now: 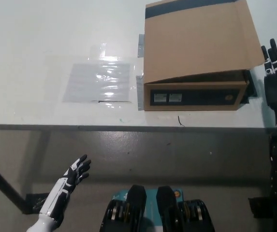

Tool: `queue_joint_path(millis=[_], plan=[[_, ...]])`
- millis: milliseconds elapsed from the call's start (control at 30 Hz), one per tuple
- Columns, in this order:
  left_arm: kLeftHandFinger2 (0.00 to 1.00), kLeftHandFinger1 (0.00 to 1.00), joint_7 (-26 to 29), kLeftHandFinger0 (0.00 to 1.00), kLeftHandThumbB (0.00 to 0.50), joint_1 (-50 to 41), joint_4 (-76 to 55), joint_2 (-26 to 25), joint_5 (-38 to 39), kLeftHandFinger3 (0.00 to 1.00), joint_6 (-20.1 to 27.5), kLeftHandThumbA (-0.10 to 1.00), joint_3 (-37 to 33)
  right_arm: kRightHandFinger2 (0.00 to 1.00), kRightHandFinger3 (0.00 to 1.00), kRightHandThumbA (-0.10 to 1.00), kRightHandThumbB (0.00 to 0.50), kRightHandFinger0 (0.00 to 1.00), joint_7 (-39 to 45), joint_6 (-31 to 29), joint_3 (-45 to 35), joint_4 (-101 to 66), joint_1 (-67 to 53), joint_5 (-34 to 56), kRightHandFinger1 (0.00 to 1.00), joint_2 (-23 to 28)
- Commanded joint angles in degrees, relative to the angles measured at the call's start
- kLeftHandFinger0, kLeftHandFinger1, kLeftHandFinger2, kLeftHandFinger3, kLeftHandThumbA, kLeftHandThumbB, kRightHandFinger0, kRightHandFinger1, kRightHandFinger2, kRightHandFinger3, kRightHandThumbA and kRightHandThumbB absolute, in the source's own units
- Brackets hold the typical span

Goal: A small storage box is placed at the center of the table and the robot uses its right hand to slide under its lid and push it upwards to open it

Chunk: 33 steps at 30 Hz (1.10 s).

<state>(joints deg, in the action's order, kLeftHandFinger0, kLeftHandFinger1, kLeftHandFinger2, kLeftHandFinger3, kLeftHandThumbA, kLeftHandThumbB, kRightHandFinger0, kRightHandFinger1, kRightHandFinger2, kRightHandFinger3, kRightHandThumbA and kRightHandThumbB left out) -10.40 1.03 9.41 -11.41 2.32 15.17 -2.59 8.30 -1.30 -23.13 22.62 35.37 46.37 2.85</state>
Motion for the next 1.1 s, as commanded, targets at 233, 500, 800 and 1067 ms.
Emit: queue_joint_path(millis=[233, 500, 800, 1067], plan=[[1.00, 1.00, -0.7, 1.00, 0.326, 1.0, -0.7, -0.3, 0.4, 1.00, 2.8, 1.00, 0.1, 1.00, 1.00, 1.00, 0.305, 1.00, 2.2, -1.9, -2.3, 0.4, 4.1, 0.9, 1.00, 1.7], [1.00, 1.00, -1.0, 1.00, 0.327, 1.0, -1.0, -0.4, 0.9, 1.00, 2.3, 1.00, 0.1, 1.00, 1.00, 1.00, 0.281, 1.00, 2.1, -1.7, -1.8, 2.3, 4.4, 0.1, 1.00, 0.9], [1.00, 1.00, -1.1, 1.00, 0.328, 1.1, -0.8, -0.4, 0.6, 1.00, 2.7, 1.00, 0.2, 1.00, 1.00, 1.00, 0.262, 1.00, 4.8, -2.9, -1.2, 7.3, 4.7, -0.9, 1.00, 0.3], [1.00, 1.00, -1.2, 1.00, 0.348, 1.2, -0.8, -0.3, 0.6, 1.00, 2.5, 1.00, 0.2, 1.00, 1.00, 1.00, 0.280, 1.00, 4.2, -2.4, 0.2, 6.8, 4.1, -2.3, 1.00, -0.6]])
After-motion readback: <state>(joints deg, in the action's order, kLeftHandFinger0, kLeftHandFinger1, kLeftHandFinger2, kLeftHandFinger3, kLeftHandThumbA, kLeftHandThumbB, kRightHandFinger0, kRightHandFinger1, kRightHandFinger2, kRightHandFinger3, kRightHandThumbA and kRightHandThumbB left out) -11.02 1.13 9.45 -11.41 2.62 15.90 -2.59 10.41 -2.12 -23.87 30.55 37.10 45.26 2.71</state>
